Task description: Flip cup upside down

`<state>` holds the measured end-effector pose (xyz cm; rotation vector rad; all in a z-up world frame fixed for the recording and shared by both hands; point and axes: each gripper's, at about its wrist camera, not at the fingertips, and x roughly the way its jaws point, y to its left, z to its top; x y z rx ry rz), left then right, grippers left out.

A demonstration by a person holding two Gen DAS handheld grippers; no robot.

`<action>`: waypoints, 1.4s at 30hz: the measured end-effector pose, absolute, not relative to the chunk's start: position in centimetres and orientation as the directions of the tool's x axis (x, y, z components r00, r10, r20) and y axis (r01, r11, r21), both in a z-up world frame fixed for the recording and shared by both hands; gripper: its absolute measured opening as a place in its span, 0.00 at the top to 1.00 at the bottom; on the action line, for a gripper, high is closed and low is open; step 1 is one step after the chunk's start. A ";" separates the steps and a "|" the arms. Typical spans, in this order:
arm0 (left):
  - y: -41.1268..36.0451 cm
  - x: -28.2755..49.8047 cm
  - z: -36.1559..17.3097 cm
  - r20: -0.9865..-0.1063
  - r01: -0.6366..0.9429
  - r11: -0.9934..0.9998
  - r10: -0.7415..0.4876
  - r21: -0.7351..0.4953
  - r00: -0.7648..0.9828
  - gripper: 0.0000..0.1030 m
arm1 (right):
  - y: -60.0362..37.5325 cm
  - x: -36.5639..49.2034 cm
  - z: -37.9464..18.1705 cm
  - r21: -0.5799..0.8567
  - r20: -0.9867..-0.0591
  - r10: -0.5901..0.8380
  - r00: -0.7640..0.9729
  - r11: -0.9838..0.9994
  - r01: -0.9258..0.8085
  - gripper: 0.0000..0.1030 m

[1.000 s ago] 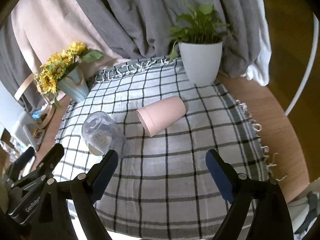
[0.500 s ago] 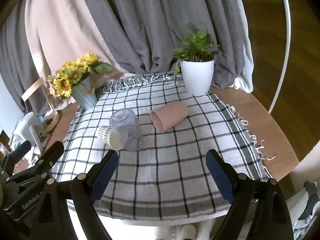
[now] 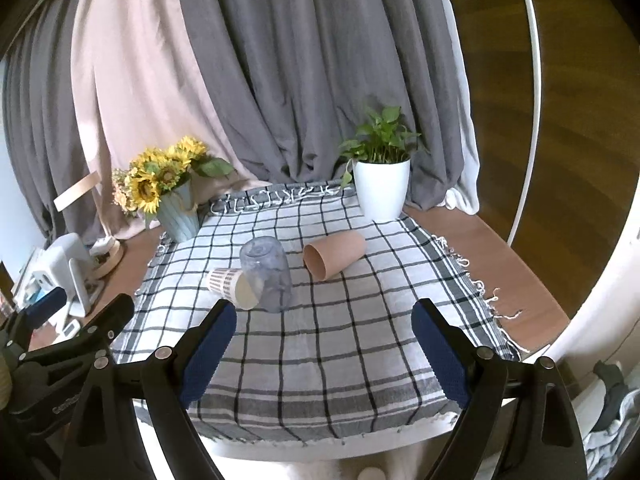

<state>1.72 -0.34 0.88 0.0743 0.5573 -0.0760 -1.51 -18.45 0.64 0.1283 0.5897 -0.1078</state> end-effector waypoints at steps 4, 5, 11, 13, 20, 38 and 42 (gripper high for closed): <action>-0.4 0.9 1.5 -0.511 0.079 0.996 -0.050 0.036 0.858 0.00 | -18.4 -2.7 1.1 0.091 -0.546 -0.063 0.835 0.987 0.133 0.13; -0.4 0.8 1.6 -0.511 0.077 0.996 -0.050 0.033 0.858 0.00 | -18.4 -2.9 1.3 0.092 -0.544 -0.060 0.837 0.987 0.131 0.13; -0.6 0.3 2.2 -0.505 0.063 0.998 -0.042 0.024 0.862 0.00 | -18.7 -3.8 1.9 0.095 -0.534 -0.039 0.845 0.990 0.106 0.13; -0.7 0.0 2.4 -0.502 0.064 0.998 -0.046 0.019 0.864 0.00 | -18.8 -4.0 2.2 0.089 -0.526 -0.043 0.849 0.990 0.105 0.13; -0.7 -0.8 2.5 -0.489 0.053 0.998 -0.034 0.026 0.872 0.00 | -19.1 -4.1 2.6 0.095 -0.518 -0.038 0.855 0.990 0.101 0.13; -0.1 -1.5 2.8 -0.459 0.065 0.996 -0.030 0.060 0.888 0.00 | -19.1 -4.2 2.4 0.108 -0.514 -0.033 0.857 0.989 0.103 0.13; 0.0 -1.5 2.8 -0.460 0.067 0.996 -0.035 0.054 0.887 0.00 | -19.0 -4.2 2.4 0.104 -0.514 -0.037 0.857 0.989 0.106 0.13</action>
